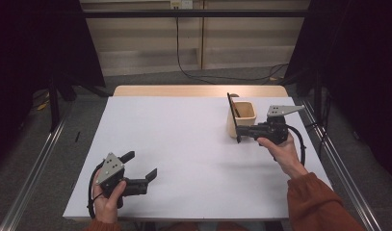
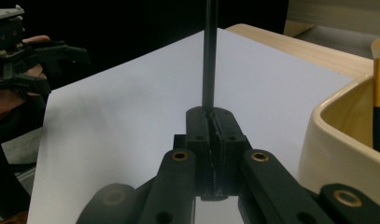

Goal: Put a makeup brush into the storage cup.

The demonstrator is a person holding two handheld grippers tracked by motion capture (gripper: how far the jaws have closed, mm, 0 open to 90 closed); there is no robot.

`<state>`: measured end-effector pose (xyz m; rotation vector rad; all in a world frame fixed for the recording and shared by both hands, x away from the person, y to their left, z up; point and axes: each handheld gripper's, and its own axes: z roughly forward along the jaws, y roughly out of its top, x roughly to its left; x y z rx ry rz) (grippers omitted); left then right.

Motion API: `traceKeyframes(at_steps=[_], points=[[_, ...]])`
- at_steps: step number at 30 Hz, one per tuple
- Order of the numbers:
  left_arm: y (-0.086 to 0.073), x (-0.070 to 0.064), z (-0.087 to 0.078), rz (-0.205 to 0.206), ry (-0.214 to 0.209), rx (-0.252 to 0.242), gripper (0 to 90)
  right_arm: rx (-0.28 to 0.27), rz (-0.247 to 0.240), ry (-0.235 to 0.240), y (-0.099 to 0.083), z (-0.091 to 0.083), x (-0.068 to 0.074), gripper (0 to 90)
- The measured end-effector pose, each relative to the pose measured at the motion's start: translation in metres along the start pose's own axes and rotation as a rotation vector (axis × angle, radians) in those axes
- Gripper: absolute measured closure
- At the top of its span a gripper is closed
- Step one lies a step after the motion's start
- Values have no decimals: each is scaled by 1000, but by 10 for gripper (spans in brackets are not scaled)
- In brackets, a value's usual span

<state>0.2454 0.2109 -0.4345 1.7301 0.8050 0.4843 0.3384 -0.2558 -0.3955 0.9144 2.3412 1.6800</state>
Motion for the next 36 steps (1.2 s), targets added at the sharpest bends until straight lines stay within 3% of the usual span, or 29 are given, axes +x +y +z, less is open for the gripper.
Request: traceKeyframes(at_steps=[14, 21, 25, 29, 36], points=[[1, 0, -2, 21, -14, -18, 12, -8, -19, 38, -5, -14, 18, 862], [1, 0, -2, 21, -16, -19, 11, 44, -52, 59, -11, -15, 27, 862], [1, 0, -2, 20, -14, -17, 10, 57, -78, 97, -9, -15, 33, 862], [1, 0, -2, 18, -20, -23, 10, 99, -106, 117, -7, -12, 39, 862], [0, 0, -1, 22, -20, -22, 9, 237, -145, 125, -2, -1, 42, 863]])
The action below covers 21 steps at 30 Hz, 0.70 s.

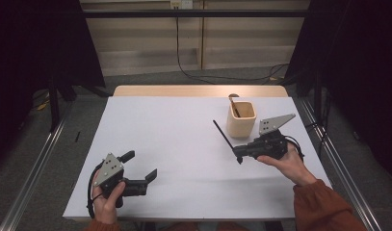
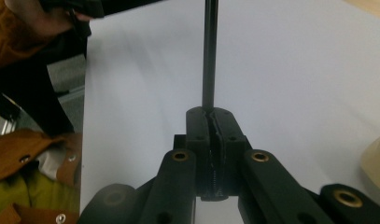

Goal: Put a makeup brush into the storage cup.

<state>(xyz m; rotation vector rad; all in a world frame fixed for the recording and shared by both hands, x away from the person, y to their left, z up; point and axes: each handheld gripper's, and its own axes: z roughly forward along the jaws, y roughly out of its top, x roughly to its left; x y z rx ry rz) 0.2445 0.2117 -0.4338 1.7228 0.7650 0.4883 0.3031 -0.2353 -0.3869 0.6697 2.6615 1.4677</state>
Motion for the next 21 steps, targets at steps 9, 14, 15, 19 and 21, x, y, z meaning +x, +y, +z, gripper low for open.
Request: traceKeyframes(at_steps=[9, 14, 15, 19, 21], points=[[0, -1, 1, 8, -8, 5, 10, 160, -23, -24, 17, 7, -1, 863], [0, -1, 1, 8, -9, 5, 10, 269, -38, -14, 21, 14, -4, 863], [0, -1, 2, 8, -12, 5, 10, 284, -35, -22, 21, 15, -7, 863], [0, -1, 3, 15, -23, 11, 14, 364, -37, -38, 27, 17, -15, 863], [0, 0, 3, 14, -25, 14, 14, 404, -40, -35, 29, 20, -14, 863]])
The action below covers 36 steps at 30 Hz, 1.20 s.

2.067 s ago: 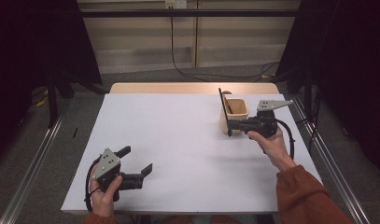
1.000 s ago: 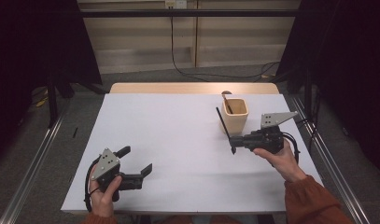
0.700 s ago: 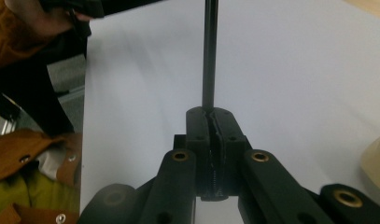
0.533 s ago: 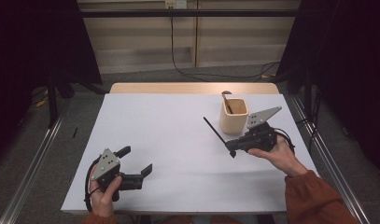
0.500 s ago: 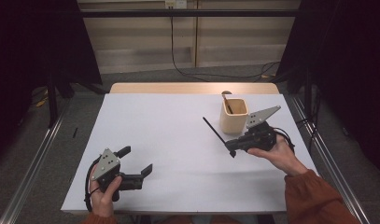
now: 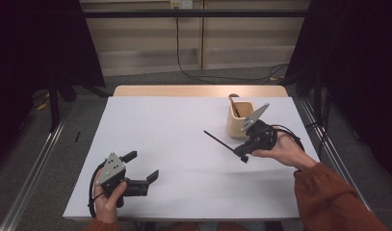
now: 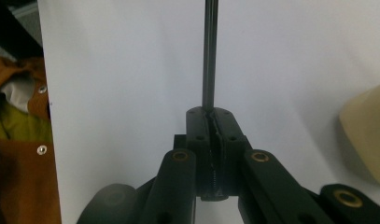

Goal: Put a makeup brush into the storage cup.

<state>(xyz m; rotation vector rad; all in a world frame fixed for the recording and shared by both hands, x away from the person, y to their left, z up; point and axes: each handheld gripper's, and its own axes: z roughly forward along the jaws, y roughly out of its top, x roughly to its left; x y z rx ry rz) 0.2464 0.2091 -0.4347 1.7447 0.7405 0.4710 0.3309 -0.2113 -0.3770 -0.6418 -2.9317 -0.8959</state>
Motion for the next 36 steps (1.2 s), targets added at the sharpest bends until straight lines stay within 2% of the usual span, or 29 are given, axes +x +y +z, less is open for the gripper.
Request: traceKeyframes(at_steps=[1, 10, 13, 15, 20, 25, 27, 29, 33, 36], points=[[0, 0, 0, 0, -1, 0, 13, 34, -8, 1, 2, 2, 2, 863], [0, -1, 1, 5, -9, 14, 14, 205, -37, -4, 11, 18, 3, 862], [-1, 0, 2, -3, -13, 19, 14, 241, -47, -9, 14, 23, 4, 862], [-1, 0, 2, -5, -23, 26, 15, 253, -76, -9, 15, 25, 5, 862], [0, -1, 4, 6, -38, 46, 14, 314, -105, 0, 17, 31, 11, 862], [3, 0, 6, 11, -45, 57, 12, 310, -108, 5, 18, 32, 13, 862], [6, 0, 6, 15, -14, 53, 11, 308, -114, 6, 18, 31, 14, 862], [8, 1, 6, 10, -10, 46, 10, 312, -126, 13, 18, 32, 15, 862], [18, 2, 7, 17, -31, 33, 12, 310, -132, 17, 19, 32, 18, 862], [27, 3, 8, 13, -69, 54, 13, 306, -136, 13, 20, 33, 18, 862]])
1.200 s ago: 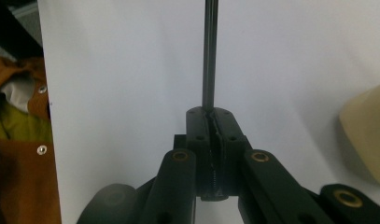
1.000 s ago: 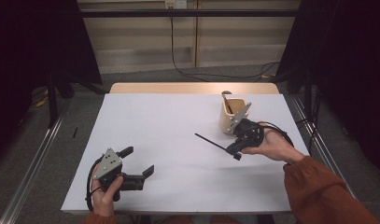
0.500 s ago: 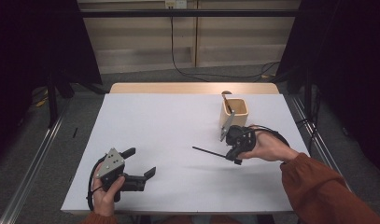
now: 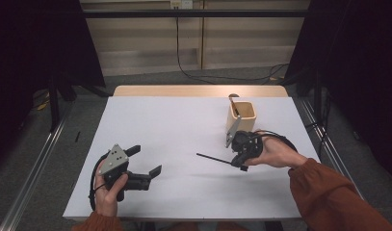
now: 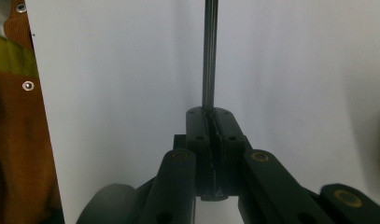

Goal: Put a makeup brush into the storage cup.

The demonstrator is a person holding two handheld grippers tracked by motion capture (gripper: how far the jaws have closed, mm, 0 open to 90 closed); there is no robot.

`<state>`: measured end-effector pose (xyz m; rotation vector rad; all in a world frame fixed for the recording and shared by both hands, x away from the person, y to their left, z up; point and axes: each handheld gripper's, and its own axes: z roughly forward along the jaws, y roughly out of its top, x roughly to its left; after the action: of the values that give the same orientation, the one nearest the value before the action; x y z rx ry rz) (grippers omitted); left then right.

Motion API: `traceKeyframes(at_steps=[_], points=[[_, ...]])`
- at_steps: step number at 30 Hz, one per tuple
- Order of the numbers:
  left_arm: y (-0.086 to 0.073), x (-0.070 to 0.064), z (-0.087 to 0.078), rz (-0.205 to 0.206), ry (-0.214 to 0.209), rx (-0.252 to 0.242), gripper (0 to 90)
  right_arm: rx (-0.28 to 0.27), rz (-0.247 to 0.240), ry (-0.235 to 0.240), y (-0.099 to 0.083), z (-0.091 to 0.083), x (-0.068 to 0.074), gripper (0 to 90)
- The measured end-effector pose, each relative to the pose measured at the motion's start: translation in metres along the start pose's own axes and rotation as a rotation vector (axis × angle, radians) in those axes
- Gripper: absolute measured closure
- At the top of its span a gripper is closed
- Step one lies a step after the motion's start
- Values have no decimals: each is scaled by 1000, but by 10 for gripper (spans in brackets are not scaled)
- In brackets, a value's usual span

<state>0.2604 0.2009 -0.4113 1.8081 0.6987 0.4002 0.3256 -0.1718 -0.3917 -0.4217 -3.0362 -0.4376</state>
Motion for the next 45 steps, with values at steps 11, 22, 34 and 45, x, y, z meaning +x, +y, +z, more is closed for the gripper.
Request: traceKeyframes(at_steps=[11, 22, 34, 45], points=[[32, -2, 4, 73, -54, -22, 14, -25, -13, 10, 7, 4, 2, 862], [47, -11, 28, 137, -170, 72, 19, 4, -25, 24, 10, 7, 3, 862], [53, -25, 59, 179, -220, 199, 20, 36, -62, 37, 16, 9, 11, 862], [68, -26, 70, 218, -240, 281, 32, 50, -59, 37, 19, 10, 12, 862]])
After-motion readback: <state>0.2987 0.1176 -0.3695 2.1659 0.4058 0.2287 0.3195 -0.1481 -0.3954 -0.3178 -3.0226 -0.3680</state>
